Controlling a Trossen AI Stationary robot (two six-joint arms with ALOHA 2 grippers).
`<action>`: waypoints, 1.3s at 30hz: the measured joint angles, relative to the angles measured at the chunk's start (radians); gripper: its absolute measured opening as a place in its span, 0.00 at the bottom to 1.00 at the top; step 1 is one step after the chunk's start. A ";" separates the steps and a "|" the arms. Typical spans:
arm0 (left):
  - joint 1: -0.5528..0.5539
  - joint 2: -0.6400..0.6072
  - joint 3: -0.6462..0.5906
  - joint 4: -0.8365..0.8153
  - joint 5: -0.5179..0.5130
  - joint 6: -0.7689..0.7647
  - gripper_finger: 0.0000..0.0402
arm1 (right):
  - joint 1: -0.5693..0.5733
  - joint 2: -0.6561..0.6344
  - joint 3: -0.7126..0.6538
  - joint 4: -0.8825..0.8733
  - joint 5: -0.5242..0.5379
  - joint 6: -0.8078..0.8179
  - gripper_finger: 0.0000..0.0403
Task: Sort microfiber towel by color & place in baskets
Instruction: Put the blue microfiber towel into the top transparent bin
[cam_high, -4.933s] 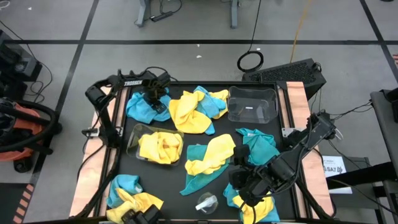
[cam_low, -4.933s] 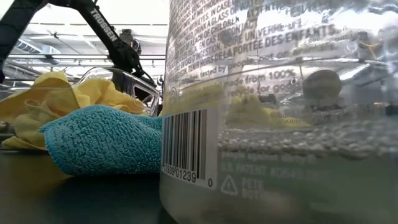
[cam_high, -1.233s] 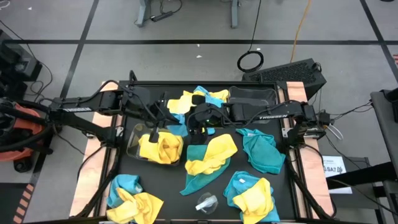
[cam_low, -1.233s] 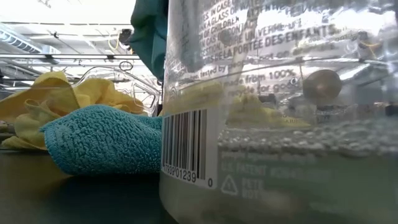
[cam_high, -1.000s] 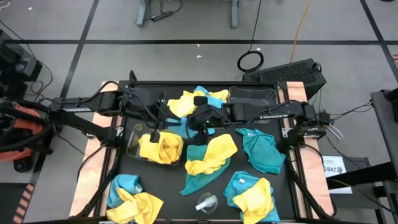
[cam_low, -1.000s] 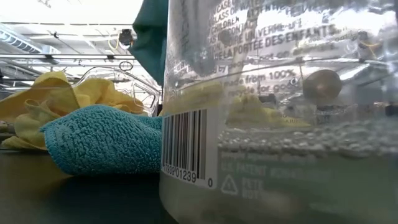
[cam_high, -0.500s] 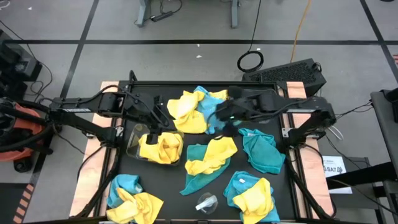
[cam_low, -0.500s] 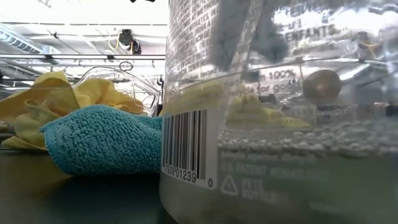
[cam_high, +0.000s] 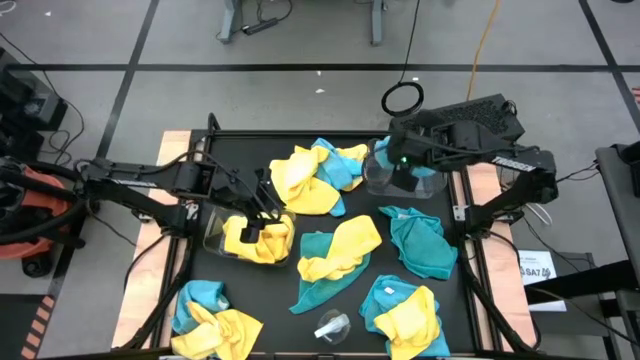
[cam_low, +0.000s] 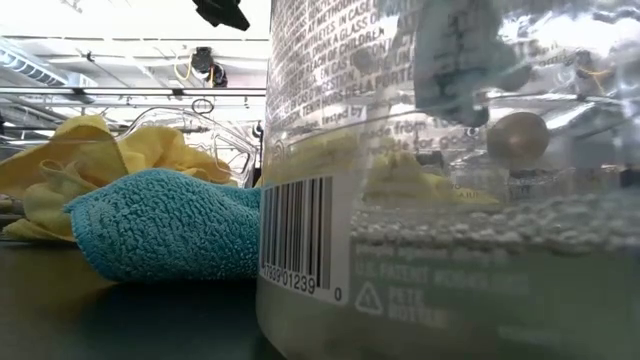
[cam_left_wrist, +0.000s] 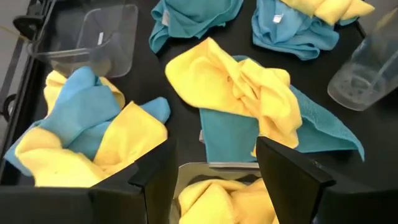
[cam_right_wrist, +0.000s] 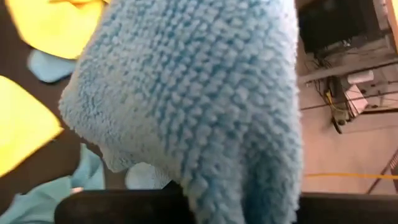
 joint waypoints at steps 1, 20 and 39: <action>-0.004 0.000 -0.007 0.014 0.000 0.000 0.55 | -0.019 0.000 -0.001 0.005 -0.011 -0.019 0.00; -0.075 -0.001 -0.042 0.041 0.003 -0.028 0.55 | -0.470 -0.116 -0.613 0.484 -0.346 -0.398 0.00; -0.074 -0.001 -0.042 0.089 -0.002 -0.024 0.55 | -0.601 -0.011 -0.903 0.747 -0.471 -0.398 0.06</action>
